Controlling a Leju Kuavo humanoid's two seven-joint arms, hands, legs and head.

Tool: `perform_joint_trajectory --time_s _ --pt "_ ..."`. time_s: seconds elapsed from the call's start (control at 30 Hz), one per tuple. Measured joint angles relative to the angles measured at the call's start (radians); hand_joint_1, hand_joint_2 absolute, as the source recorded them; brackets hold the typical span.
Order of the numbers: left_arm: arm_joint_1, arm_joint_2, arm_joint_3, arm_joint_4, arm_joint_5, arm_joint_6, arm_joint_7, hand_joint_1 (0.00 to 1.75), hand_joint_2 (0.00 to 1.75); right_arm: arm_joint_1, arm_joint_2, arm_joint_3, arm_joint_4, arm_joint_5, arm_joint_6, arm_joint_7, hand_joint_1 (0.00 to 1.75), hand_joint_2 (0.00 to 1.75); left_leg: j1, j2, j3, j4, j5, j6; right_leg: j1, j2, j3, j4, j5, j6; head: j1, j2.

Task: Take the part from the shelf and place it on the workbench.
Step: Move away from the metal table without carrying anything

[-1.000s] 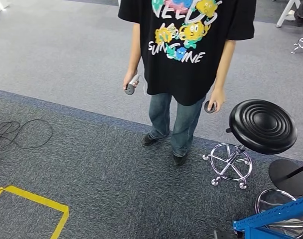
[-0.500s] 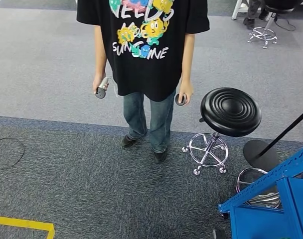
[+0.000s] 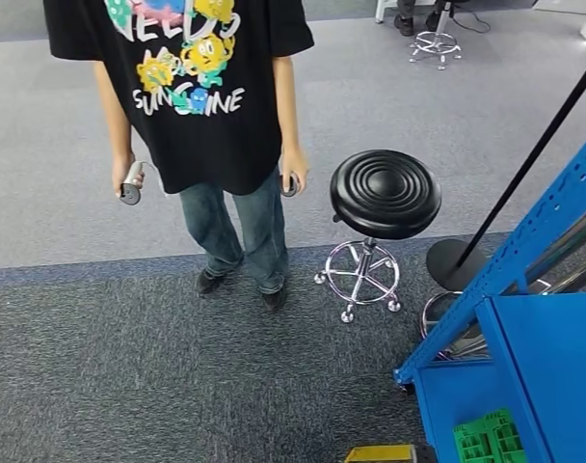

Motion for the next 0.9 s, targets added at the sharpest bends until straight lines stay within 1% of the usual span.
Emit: perform_joint_trajectory --time_s 0.03,0.07,0.1,0.13,0.17,0.2,0.23,0.27,0.3,0.33,0.37,0.4,0.43,0.5,0.53,0.57,0.6,0.63,0.67,0.7,0.73,0.77,0.8,0.83,0.87,0.9 --pt "-0.001 0.000 0.002 0.000 -0.001 0.000 0.000 0.00 0.00 0.001 0.000 0.000 0.000 0.000 0.001 0.000 0.00 0.00 0.003 -0.021 -0.007 0.021 -0.018 -0.004 -0.001 0.010 -0.001 -0.001 0.002 -0.006 -0.001 0.000" --pt "-0.001 0.000 0.003 0.000 -0.001 0.000 0.000 0.00 0.00 0.000 0.000 0.001 0.000 0.000 0.003 0.000 0.00 0.00 0.006 -0.048 -0.024 0.062 -0.046 -0.008 -0.001 0.021 -0.002 -0.002 0.004 -0.012 -0.002 0.000" --pt "-0.001 0.000 0.004 0.000 -0.002 0.000 0.000 0.00 0.00 -0.001 0.000 0.001 0.000 0.000 0.005 0.000 0.00 0.00 0.007 -0.077 -0.050 0.124 -0.082 -0.009 0.000 0.032 -0.004 -0.002 0.006 -0.017 -0.004 0.000" --pt "0.001 0.000 0.006 0.000 -0.002 0.000 0.000 0.00 0.00 -0.003 0.000 0.002 0.000 0.000 0.007 0.000 0.00 0.00 0.008 -0.094 -0.083 0.197 -0.116 -0.009 0.002 0.046 -0.006 -0.002 0.007 -0.021 -0.004 0.000" --pt "0.002 0.000 0.007 0.000 -0.002 0.000 0.000 0.00 0.00 -0.003 0.000 0.002 0.000 0.000 0.009 0.000 0.00 0.00 0.007 -0.101 -0.112 0.259 -0.138 -0.007 0.005 0.059 -0.007 -0.002 0.008 -0.023 -0.004 0.000" --pt "0.004 0.000 0.008 0.000 -0.002 0.000 0.000 0.00 0.00 -0.003 0.000 0.003 0.000 0.000 0.011 0.000 0.00 0.00 0.006 -0.104 -0.130 0.292 -0.142 -0.003 0.008 0.074 -0.007 -0.001 0.009 -0.025 -0.004 0.000" --pt "0.004 0.000 0.011 0.000 -0.002 0.000 0.000 0.00 0.00 -0.002 0.000 0.004 0.000 0.000 0.012 0.000 0.00 0.00 0.004 -0.107 -0.131 0.288 -0.124 0.003 0.010 0.088 -0.007 -0.001 0.009 -0.026 -0.003 0.000" --pt "0.004 0.001 0.013 0.000 -0.003 0.000 0.000 0.00 0.00 -0.001 0.000 0.004 0.000 0.000 0.012 0.000 0.00 0.00 0.001 -0.114 -0.114 0.243 -0.088 0.010 0.012 0.103 -0.005 -0.001 0.010 -0.027 -0.003 0.000" --pt "0.004 0.001 0.016 0.000 -0.003 0.000 0.000 0.00 0.00 0.000 0.000 0.004 0.000 0.000 0.012 0.000 0.00 0.00 -0.002 -0.134 -0.086 0.174 -0.045 0.018 0.012 0.117 -0.005 -0.002 0.011 -0.027 -0.003 0.000" --pt "0.004 0.001 0.018 0.000 -0.003 0.000 0.000 0.00 0.00 -0.001 0.001 0.005 0.000 0.000 0.012 0.000 0.00 0.00 -0.005 -0.159 -0.058 0.105 -0.010 0.027 0.013 0.129 -0.005 -0.001 0.013 -0.025 -0.003 0.000" --pt "0.004 0.001 0.020 0.000 -0.004 0.000 0.000 0.00 0.00 -0.003 0.002 0.005 0.000 0.000 0.012 -0.001 0.00 0.00 -0.007 -0.180 -0.036 0.051 0.011 0.033 0.013 0.142 -0.007 0.000 0.015 -0.023 -0.003 0.000" --pt "0.003 0.002 0.021 0.000 -0.004 0.000 0.000 0.00 0.00 -0.004 0.003 0.005 0.000 0.000 0.012 -0.002 0.00 0.00 -0.008 -0.195 -0.025 0.021 0.019 0.037 0.012 0.153 -0.012 0.000 0.017 -0.019 -0.003 0.000" --pt "0.003 0.002 0.022 0.000 -0.005 0.000 0.000 0.00 0.00 -0.004 0.004 0.005 0.000 0.000 0.013 -0.003 0.00 0.00 -0.008 -0.197 -0.022 0.012 0.016 0.039 0.011 0.161 -0.016 0.001 0.020 -0.015 -0.003 0.000" --pt "0.001 0.001 0.023 0.000 -0.009 0.001 0.000 0.00 0.00 0.000 0.005 0.006 0.000 0.000 0.014 -0.003 0.00 0.00 -0.009 -0.183 -0.021 0.004 0.019 0.041 0.008 0.178 -0.023 -0.005 0.027 -0.004 -0.003 0.000" --pt "0.000 0.000 0.024 0.000 -0.012 0.002 -0.001 0.00 0.00 0.002 0.004 0.007 0.000 0.000 0.014 -0.004 0.00 0.00 -0.008 -0.171 -0.018 -0.005 0.024 0.042 0.008 0.174 -0.028 -0.003 0.026 -0.001 -0.002 0.000" --pt "0.000 -0.001 0.024 0.000 -0.015 0.002 -0.002 0.00 0.00 0.003 0.004 0.008 0.000 -0.001 0.016 -0.004 0.00 0.00 -0.006 -0.158 -0.014 -0.016 0.031 0.044 0.010 0.155 -0.038 0.010 0.016 0.003 -0.001 0.000" --pt "-0.001 -0.004 0.025 0.000 -0.017 0.003 -0.004 0.00 0.00 0.002 0.004 0.010 0.000 -0.001 0.019 -0.004 0.00 0.00 -0.004 -0.142 -0.012 -0.027 0.037 0.046 0.013 0.126 -0.057 0.043 -0.005 0.006 0.001 0.000" --pt "0.000 -0.005 0.027 0.000 -0.020 0.003 -0.004 0.00 0.00 0.000 0.004 0.012 0.000 -0.001 0.024 -0.004 0.00 0.00 -0.004 -0.126 -0.011 -0.032 0.041 0.048 0.014 0.090 -0.082 0.097 -0.036 0.008 0.003 0.000" --pt "0.002 -0.007 0.028 0.000 -0.022 0.003 -0.005 0.00 0.00 -0.003 0.003 0.014 0.000 -0.001 0.030 -0.004 0.00 0.00 -0.005 -0.110 -0.012 -0.034 0.042 0.049 0.013 0.063 -0.112 0.163 -0.070 0.012 0.004 0.000" --pt "0.003 -0.007 0.030 0.000 -0.023 0.003 -0.005 0.00 0.00 -0.004 0.002 0.017 0.000 -0.001 0.035 -0.004 0.00 0.00 -0.006 -0.092 -0.012 -0.034 0.042 0.049 0.011 0.048 -0.140 0.224 -0.096 0.016 0.005 0.000" --pt "0.004 -0.007 0.031 0.000 -0.023 0.003 -0.005 0.00 0.00 -0.004 0.000 0.019 0.000 -0.001 0.039 -0.004 0.00 0.00 -0.006 -0.076 -0.013 -0.033 0.041 0.048 0.008 0.041 -0.154 0.260 -0.106 0.020 0.005 0.000" --pt "0.004 -0.008 0.032 0.000 -0.023 0.003 -0.005 0.00 0.00 -0.002 -0.001 0.022 0.000 -0.001 0.042 -0.002 0.00 0.00 -0.005 -0.061 -0.013 -0.033 0.040 0.047 0.005 0.035 -0.150 0.259 -0.097 0.025 0.005 0.000" --pt "0.003 -0.008 0.033 0.000 -0.023 0.003 -0.005 0.00 0.00 -0.001 -0.003 0.024 0.000 -0.001 0.046 -0.001 0.00 0.00 -0.004 -0.048 -0.013 -0.031 0.038 0.044 0.002 0.028 -0.124 0.218 -0.072 0.029 0.005 0.000" --pt "0.002 -0.010 0.035 0.000 -0.023 0.003 -0.005 0.00 0.00 0.000 -0.005 0.025 0.000 -0.001 0.049 0.000 0.00 0.00 -0.003 -0.036 -0.012 -0.028 0.036 0.040 -0.001 0.013 -0.082 0.147 -0.040 0.033 0.005 0.000" --pt "0.001 -0.011 0.037 0.000 -0.023 0.004 -0.005 0.00 0.00 -0.002 -0.006 0.027 0.000 -0.001 0.052 0.000 0.00 0.00 -0.004 -0.026 -0.012 -0.024 0.031 0.034 -0.001 -0.010 -0.041 0.078 -0.017 0.034 0.005 0.000" --pt "0.000 -0.011 0.041 0.000 -0.023 0.005 -0.006 0.00 0.00 -0.004 -0.007 0.028 -0.001 -0.001 0.053 0.000 0.00 0.00 -0.005 -0.018 -0.012 -0.018 0.027 0.027 -0.001 -0.027 -0.009 0.026 -0.002 0.030 0.004 0.000"
